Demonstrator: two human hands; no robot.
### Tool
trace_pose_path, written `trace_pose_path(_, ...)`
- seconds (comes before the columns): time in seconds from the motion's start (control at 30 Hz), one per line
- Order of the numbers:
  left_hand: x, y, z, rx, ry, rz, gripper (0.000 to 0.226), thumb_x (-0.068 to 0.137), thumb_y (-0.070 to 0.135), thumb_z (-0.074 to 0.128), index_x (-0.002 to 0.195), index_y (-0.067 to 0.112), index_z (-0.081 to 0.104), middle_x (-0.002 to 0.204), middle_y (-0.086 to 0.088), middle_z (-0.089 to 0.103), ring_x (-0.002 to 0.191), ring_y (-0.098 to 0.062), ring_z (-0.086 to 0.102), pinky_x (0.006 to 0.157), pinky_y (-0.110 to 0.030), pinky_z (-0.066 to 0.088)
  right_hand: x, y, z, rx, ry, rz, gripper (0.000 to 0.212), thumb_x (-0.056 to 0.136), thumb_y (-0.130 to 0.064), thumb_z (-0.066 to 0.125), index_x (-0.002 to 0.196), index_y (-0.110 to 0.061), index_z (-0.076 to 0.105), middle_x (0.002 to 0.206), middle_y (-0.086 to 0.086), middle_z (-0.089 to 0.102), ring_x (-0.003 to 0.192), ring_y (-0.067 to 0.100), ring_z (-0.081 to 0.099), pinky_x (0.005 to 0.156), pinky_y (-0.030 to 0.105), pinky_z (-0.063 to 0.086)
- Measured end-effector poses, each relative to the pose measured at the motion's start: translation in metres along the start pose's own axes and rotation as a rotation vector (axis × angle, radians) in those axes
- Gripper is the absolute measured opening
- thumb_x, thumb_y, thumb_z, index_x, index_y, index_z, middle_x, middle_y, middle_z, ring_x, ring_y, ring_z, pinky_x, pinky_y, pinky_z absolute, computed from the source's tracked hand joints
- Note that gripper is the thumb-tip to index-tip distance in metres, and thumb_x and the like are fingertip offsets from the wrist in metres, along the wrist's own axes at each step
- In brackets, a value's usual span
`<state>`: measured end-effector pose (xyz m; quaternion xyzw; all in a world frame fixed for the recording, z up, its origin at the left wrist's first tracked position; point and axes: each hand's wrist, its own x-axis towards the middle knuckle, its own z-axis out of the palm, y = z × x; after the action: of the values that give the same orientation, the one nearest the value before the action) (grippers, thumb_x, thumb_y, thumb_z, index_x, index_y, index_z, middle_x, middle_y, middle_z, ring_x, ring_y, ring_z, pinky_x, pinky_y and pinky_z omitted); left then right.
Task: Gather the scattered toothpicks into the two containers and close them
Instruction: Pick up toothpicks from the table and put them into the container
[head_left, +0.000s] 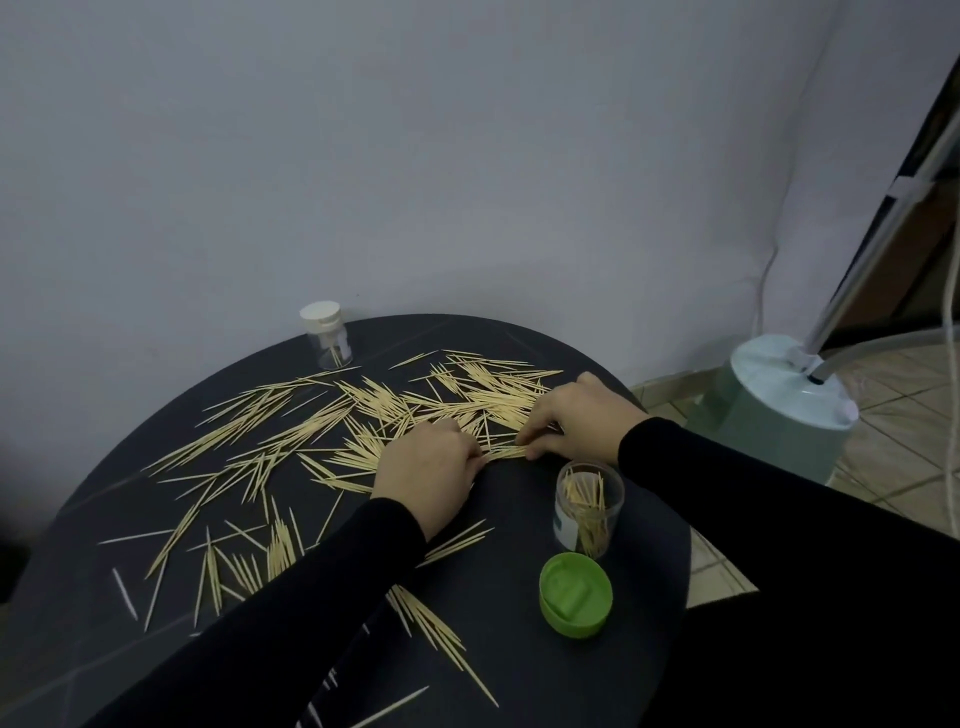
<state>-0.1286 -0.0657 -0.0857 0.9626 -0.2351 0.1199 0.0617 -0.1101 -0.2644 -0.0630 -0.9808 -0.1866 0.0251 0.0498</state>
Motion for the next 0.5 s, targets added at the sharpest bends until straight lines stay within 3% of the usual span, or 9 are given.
trace_pose_path(0.13,0.002,0.003,0.001,0.005,-0.012,-0.005,0.028,0.098,0.040,0.042,0.107,0.024,0.063,0.105,0.005,0.057,0.099,-0.015,0.054,0.076,-0.030,0.046,0.002,-0.003,-0.001,-0.083,0.009,-0.026,0.020,0.093,-0.041,0.057,0.109,-0.035,0.067,0.112,-0.013,0.065,0.106,0.011,0.052,0.087,0.029,0.020)
trace_pose_path(0.23,0.000,0.003,0.003,-0.006,-0.022,-0.014,0.026,0.099,0.037,0.042,0.109,0.020,0.059,0.109,0.003,0.055,0.101,-0.018,0.054,0.082,-0.034,0.049,0.001,-0.005,0.000,-0.099,0.013,-0.007,0.016,0.094,-0.038,0.056,0.106,-0.030,0.065,0.109,-0.011,0.064,0.104,0.012,0.053,0.092,0.032,0.022)
trace_pose_path(0.5,-0.002,0.000,0.002,-0.049,0.006,-0.077,0.021,0.099,0.037,0.042,0.106,0.022,0.055,0.106,0.005,0.054,0.095,-0.016,0.056,0.077,-0.031,0.047,-0.012,0.000,-0.001,-0.074,0.062,0.036,0.017,0.095,-0.037,0.055,0.106,-0.028,0.064,0.109,-0.011,0.063,0.099,0.011,0.054,0.091,0.033,0.024)
